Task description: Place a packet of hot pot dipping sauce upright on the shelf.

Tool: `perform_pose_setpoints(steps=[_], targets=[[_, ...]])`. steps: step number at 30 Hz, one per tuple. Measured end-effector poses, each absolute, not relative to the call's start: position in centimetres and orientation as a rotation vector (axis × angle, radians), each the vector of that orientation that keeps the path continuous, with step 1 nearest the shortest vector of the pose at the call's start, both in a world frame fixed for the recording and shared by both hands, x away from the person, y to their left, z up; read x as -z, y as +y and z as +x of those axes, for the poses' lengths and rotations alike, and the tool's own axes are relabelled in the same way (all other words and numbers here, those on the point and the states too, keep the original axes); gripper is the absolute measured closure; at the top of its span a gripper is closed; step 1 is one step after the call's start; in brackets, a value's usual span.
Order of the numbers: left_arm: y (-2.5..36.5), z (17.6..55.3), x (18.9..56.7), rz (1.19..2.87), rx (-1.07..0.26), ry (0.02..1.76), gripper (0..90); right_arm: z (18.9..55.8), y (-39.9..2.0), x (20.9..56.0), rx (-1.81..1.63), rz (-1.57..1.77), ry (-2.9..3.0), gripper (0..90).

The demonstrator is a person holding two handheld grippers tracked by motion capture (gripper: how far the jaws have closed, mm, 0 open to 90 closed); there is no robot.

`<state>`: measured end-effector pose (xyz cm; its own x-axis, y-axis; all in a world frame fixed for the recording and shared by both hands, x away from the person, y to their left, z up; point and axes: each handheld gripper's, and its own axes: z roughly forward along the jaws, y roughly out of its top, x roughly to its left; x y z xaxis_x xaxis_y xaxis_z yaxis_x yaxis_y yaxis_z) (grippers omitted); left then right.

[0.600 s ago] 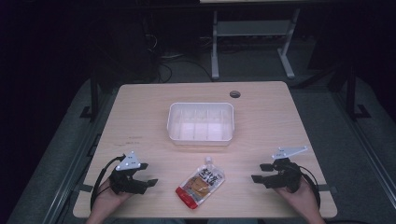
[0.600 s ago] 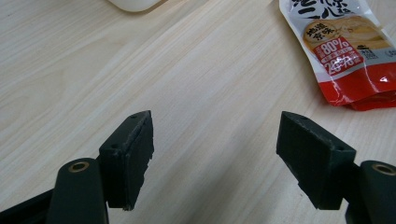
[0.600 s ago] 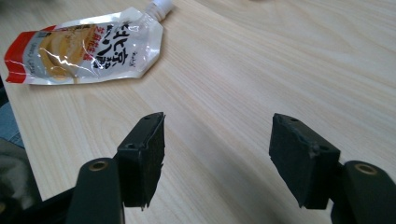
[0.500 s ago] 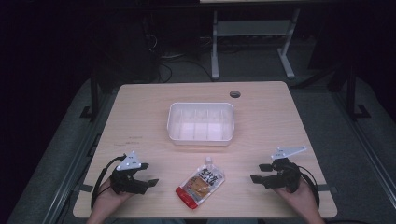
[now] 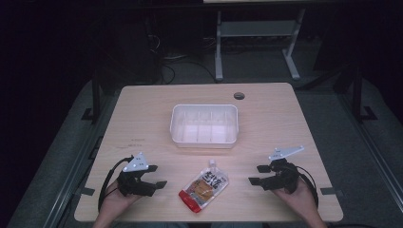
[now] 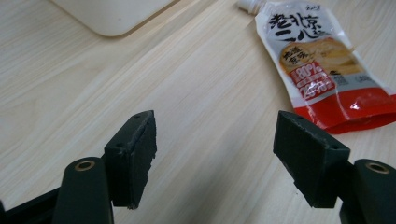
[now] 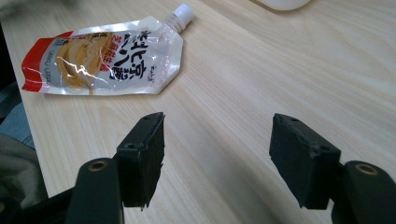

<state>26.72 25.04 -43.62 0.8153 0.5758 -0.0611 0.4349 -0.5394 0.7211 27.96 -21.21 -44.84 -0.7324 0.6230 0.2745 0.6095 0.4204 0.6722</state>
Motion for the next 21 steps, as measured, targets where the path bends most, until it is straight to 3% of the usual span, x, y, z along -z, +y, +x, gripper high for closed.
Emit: perform_pose_setpoints(steps=[21], targets=[[23.0, 26.9, 43.5, 2.236, -0.209, 0.681, 31.9, 29.0, -18.6, 43.3, -1.314, 1.059, 2.647, 34.3]])
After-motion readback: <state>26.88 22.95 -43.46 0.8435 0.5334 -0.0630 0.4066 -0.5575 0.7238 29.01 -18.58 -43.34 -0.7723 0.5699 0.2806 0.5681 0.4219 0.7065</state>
